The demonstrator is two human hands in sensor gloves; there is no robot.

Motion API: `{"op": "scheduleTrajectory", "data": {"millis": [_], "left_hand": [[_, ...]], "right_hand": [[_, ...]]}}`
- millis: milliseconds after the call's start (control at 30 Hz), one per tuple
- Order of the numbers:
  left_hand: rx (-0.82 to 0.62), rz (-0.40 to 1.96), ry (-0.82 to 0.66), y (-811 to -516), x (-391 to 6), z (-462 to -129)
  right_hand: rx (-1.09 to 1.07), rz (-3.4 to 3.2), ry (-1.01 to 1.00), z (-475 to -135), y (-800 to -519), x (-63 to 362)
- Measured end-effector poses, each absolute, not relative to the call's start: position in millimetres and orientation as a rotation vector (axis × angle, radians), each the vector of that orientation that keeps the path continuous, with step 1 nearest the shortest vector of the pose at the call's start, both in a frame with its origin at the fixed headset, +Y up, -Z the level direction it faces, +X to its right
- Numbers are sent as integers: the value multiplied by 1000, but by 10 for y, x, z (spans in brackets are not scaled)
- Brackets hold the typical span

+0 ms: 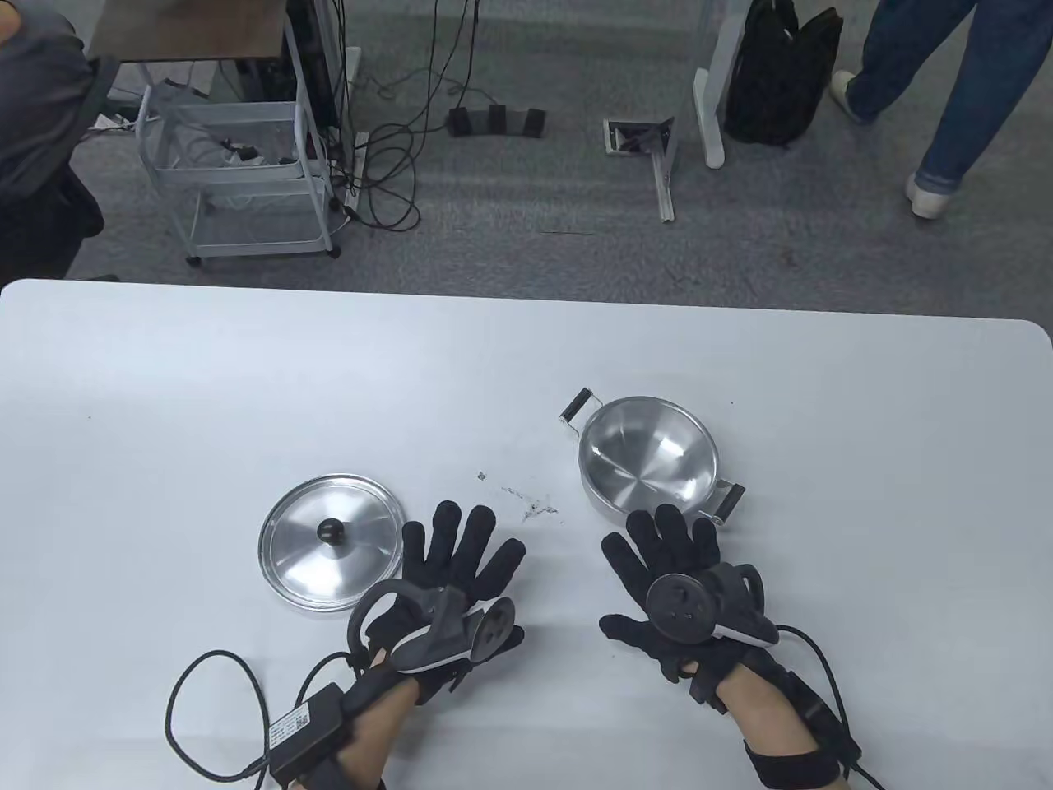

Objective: Cover the pot

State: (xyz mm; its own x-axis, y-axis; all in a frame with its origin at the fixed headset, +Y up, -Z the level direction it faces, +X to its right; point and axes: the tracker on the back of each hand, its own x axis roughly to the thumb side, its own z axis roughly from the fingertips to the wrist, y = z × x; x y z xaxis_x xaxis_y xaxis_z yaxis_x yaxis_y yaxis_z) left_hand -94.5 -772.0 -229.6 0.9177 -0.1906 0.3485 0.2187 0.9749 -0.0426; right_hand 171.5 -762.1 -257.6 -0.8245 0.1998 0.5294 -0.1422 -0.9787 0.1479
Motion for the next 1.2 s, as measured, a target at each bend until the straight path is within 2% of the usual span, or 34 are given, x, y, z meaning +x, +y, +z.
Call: {"op": "scheduleTrajectory", "data": {"millis": [667, 800, 967, 1067, 1100, 1200], "left_hand": [[-81, -229, -294, -7664, -1066, -2332], [-82, -221, -268, -7627, -1131, -2347], [-74, -201, -241, -7540, -1191, -2345], [-69, -189, -229, -7488, -1232, -2339], [-59, -180, -221, -7461, -1254, -2334], [-45, -170, -214, -7425, -1295, -2324]], "right_hand": [[802, 2861, 145, -2582, -7603, 1749], [742, 2831, 156, -2612, -7560, 1852], [536, 2713, 176, -2783, -7415, 2176], [383, 2668, 153, -2961, -7339, 2418], [272, 2647, 148, -3085, -7328, 2554], [82, 2626, 252, -3310, -7355, 2766]]}}
